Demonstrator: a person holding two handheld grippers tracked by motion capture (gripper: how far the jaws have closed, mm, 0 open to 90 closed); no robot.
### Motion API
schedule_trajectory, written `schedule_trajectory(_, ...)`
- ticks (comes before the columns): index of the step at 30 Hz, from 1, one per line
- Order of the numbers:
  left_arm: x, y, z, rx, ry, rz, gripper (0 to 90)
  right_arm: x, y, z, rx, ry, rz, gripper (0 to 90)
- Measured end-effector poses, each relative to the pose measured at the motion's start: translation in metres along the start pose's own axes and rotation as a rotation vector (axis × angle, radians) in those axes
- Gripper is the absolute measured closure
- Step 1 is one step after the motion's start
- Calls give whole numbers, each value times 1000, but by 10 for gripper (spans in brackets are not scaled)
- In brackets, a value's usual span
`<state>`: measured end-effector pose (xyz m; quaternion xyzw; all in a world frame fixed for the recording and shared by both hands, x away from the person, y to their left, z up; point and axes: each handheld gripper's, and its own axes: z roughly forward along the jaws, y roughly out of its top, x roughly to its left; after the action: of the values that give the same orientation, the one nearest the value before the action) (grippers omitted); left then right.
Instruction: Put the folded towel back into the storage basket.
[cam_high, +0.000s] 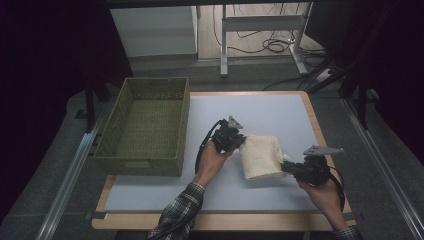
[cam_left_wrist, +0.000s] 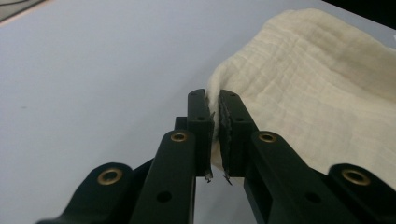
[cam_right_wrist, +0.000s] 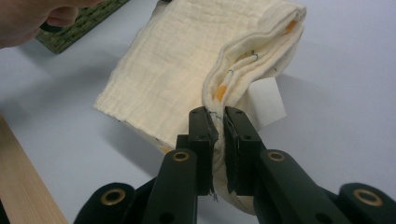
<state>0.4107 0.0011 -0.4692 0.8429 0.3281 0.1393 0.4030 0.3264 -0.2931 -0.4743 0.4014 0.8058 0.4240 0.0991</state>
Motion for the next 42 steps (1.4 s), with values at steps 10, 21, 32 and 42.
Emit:
schedule_trajectory(10,15,5,-26,-17,57,5,841,17,22,15,-8,20,-58,819)
schedule_trajectory(21,29,12,-50,-17,111,25,841,30,42,26,-26,43,-87,818)
schedule_trajectory(32,44,17,-79,-24,186,48,839,46,70,38,-49,72,-119,817)
schedule_trajectory(42,69,22,-103,-21,242,37,842,60,103,53,-66,105,-137,817)
